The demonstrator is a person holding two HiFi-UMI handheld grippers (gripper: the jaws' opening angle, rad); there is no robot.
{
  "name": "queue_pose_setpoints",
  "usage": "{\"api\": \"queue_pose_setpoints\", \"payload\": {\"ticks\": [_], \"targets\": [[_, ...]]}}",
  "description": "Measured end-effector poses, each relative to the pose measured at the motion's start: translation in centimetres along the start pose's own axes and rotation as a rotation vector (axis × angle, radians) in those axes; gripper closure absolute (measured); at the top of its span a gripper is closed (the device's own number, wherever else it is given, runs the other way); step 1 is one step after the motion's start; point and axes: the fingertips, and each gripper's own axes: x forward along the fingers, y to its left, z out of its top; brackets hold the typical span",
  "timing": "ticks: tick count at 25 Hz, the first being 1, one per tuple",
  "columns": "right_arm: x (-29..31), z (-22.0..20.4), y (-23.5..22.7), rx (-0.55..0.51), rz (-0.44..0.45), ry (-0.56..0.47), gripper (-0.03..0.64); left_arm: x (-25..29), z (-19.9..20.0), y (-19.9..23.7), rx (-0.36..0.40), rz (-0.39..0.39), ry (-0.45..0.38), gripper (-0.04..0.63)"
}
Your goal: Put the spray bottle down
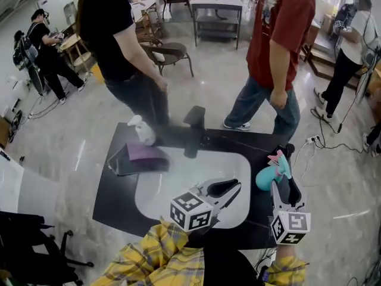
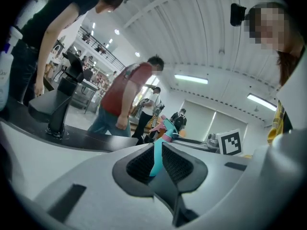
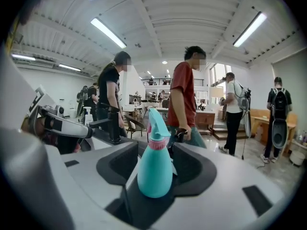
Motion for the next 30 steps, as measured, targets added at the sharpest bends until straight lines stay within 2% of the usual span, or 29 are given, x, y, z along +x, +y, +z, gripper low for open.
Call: {"api": "queue_pose_setpoints", "payload": {"ticks": [5, 10, 14, 30], "targets": [[-1.2, -0.4, 0.4, -0.002, -0.021, 0.006, 0.403, -0.8, -0.2, -0.2, -0.003, -0.003, -0.011, 0.549], [-2.3, -0.5, 1.2, -0.004, -0.041, 0.005, 0.497, -1.8, -0.3, -0.7, 0.000, -0.013, -0.014, 0.549], [-2.8, -0.1, 2.6, 0.006, -0.033, -0.004, 0.529, -3.1, -0.1, -1.0, 0.008, -0.016, -0.018, 0.549], [-5.0, 0.5, 10.5, -0.006, 0.016, 0.009, 0.595, -10.1, 0.0, -1.3, 0.032, -0.006, -0.021, 0.549]]}}
